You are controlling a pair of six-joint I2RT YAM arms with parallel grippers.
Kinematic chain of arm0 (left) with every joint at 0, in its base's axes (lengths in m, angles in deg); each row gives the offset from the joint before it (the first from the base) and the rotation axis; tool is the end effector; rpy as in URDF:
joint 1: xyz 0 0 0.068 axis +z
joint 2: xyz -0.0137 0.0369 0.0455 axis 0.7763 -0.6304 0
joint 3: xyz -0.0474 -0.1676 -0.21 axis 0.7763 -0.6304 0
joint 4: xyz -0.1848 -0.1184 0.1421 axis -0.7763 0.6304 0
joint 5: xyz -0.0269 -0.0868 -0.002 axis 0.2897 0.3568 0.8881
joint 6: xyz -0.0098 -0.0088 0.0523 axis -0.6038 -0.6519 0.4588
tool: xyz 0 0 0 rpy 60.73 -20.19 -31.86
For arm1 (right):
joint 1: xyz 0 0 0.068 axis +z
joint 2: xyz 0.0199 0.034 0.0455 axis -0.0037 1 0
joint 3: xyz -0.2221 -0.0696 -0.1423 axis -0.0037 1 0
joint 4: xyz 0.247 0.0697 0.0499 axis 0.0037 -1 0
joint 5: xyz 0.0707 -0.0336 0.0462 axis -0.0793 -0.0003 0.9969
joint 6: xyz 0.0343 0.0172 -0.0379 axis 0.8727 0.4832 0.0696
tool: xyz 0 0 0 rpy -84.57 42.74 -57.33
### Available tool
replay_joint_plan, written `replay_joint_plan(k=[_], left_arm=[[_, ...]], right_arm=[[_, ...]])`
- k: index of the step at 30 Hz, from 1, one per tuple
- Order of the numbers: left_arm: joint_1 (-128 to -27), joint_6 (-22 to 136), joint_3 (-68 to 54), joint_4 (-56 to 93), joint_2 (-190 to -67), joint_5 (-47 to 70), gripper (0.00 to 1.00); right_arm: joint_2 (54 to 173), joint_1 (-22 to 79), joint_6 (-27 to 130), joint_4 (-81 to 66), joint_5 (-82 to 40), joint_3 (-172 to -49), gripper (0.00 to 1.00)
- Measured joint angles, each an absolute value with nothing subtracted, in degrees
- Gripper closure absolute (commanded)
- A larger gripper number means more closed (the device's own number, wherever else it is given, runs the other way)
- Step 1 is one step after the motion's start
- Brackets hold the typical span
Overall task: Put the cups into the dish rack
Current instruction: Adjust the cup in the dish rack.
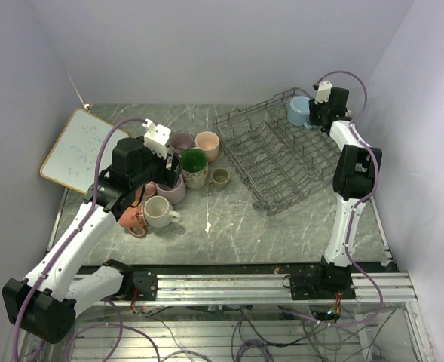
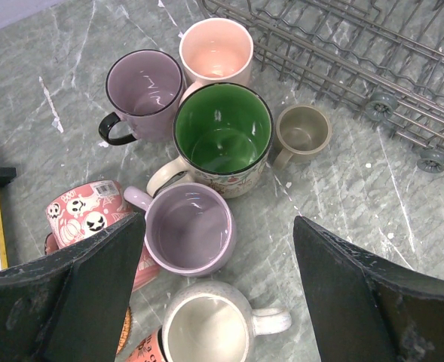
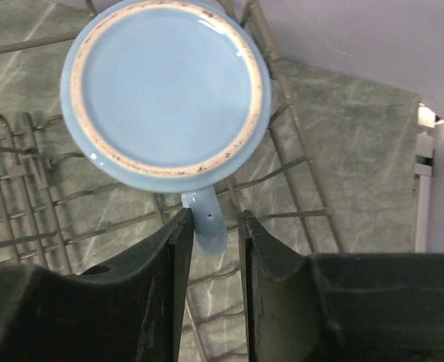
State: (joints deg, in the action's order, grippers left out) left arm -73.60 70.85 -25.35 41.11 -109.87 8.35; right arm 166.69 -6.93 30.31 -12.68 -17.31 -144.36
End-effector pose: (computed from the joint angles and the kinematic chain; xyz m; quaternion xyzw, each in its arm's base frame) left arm 0.2066 -0.0897 0.3373 0.2022 0.8119 -0.1342 0.5309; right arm 0.5423 -0.0568 0.2001 -0.1087 0.8583 -0.0069 0.5015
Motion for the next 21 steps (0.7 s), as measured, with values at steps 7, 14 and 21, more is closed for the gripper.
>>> replay_joint_plan(k=[7,14,21], left_arm=[[-73.6,70.9,-25.3,41.1,-109.9,8.3,0.1],[-73.6,70.9,-25.3,41.1,-109.9,8.2,0.1],[-73.6,70.9,-25.3,41.1,-109.8,8.2,0.1]], right_arm=[[166.8,-6.9,30.4,-13.7,-22.4,-148.1,0.78],[166.8,-6.9,30.5,-13.6,-24.0,-149.4,0.79],[165.1,-6.9,30.1,-12.4,-19.0,-142.9,0.78]])
